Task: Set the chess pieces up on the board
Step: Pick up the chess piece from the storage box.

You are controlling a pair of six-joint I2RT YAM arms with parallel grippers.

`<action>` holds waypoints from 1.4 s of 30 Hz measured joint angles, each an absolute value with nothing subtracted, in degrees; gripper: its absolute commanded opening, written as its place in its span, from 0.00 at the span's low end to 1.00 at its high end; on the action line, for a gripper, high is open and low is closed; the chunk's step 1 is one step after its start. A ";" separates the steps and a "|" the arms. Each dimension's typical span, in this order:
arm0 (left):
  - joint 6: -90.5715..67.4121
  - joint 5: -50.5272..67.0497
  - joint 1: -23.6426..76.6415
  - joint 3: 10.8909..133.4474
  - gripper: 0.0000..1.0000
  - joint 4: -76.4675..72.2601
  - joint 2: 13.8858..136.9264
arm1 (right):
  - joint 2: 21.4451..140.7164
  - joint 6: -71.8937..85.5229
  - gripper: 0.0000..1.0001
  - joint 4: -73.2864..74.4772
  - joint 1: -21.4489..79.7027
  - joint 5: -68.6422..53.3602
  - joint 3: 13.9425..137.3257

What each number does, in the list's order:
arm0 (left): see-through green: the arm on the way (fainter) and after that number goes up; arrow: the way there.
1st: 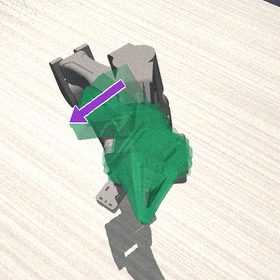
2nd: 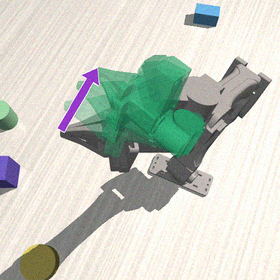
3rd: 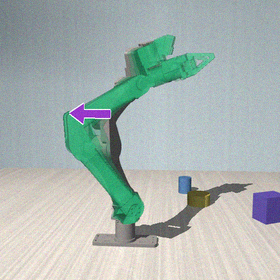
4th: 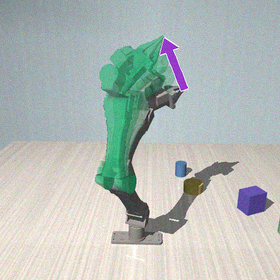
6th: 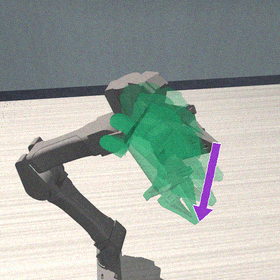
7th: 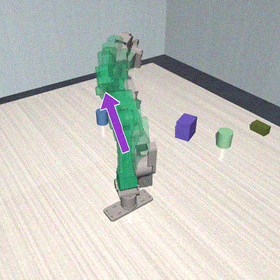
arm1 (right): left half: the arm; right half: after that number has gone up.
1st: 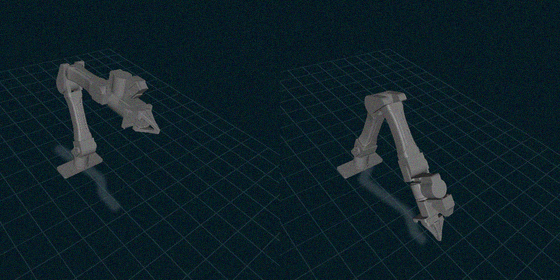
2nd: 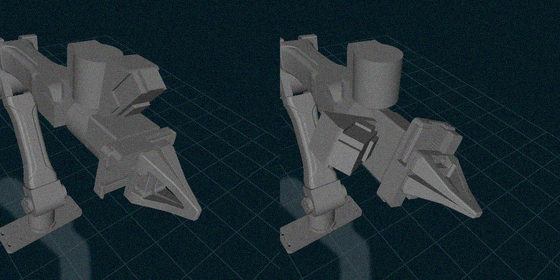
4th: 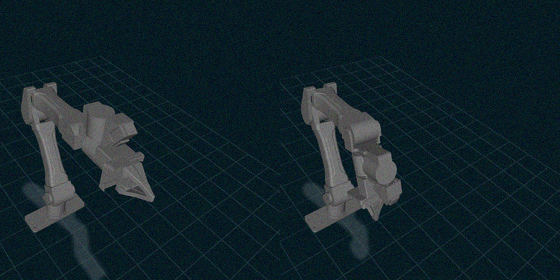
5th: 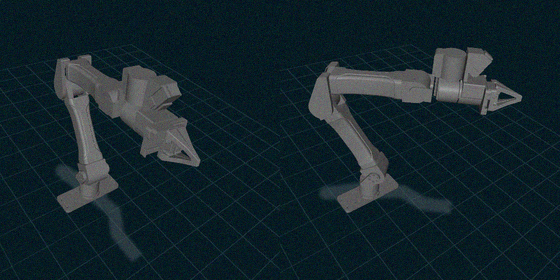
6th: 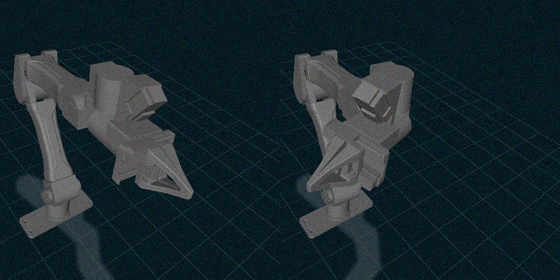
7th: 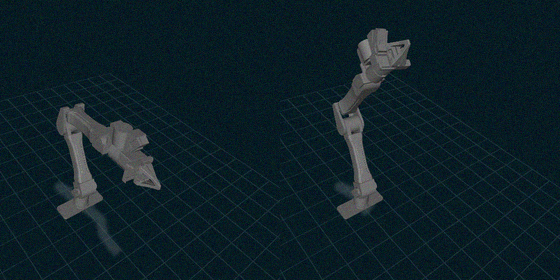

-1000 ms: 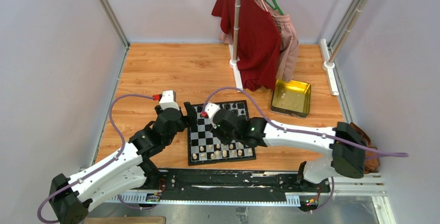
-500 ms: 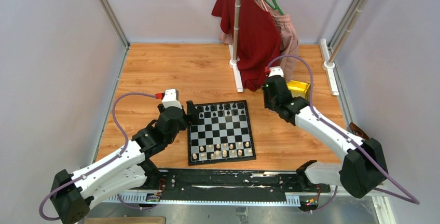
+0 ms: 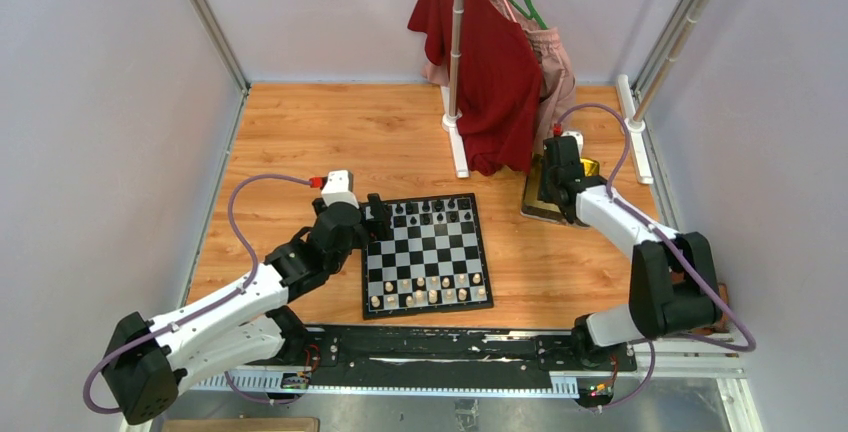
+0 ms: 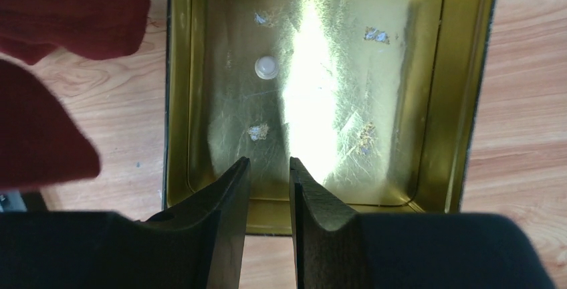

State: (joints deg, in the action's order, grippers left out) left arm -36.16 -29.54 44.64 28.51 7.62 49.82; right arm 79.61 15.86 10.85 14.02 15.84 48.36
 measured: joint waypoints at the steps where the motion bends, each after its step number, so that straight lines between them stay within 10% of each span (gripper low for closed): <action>1: -36.07 -29.54 44.64 28.51 0.95 7.51 49.95 | 80.95 16.01 0.32 10.48 13.61 15.66 48.49; 29: -33.21 -29.28 44.64 28.95 0.95 6.09 51.99 | 96.31 16.95 0.30 4.10 8.88 12.67 56.58; 42: -33.17 -28.93 44.64 29.08 0.95 6.09 52.23 | 98.28 17.17 0.13 3.46 8.01 10.66 57.28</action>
State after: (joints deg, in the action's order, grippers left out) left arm -33.17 -28.93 44.64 29.08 6.09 52.23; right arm 98.28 17.17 3.46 8.01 10.66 57.28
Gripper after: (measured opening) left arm 0.946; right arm 0.202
